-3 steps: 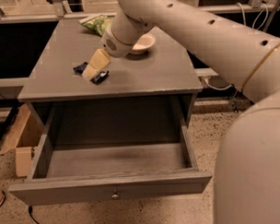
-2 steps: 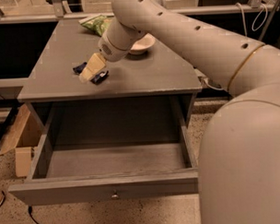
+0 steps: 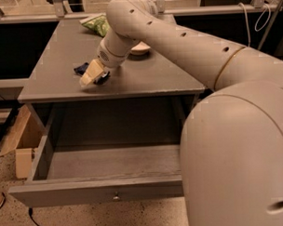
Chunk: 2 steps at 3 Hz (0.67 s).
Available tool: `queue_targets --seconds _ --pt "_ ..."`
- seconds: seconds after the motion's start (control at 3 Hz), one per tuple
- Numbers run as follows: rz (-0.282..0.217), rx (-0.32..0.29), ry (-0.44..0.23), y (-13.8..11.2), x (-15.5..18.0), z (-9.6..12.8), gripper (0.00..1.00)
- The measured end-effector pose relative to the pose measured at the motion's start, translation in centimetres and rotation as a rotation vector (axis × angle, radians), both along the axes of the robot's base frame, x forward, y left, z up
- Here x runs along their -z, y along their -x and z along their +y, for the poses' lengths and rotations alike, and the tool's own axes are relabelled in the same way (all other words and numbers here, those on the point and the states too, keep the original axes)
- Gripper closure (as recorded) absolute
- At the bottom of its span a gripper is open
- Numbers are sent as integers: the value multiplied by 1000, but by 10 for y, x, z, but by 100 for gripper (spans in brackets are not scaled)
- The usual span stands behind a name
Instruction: Place rxbar blueberry into top drawer
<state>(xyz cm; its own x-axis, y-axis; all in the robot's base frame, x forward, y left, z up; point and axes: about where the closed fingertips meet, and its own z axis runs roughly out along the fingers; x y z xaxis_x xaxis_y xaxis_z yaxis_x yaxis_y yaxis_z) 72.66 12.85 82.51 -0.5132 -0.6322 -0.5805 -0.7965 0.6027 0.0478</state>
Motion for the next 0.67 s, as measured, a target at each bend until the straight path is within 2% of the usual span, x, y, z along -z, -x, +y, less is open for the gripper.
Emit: queue_targets --seconds 0.33,0.67 --pt "12 23 21 -5 7 5 0" --pt "0 40 36 -7 4 10 0"
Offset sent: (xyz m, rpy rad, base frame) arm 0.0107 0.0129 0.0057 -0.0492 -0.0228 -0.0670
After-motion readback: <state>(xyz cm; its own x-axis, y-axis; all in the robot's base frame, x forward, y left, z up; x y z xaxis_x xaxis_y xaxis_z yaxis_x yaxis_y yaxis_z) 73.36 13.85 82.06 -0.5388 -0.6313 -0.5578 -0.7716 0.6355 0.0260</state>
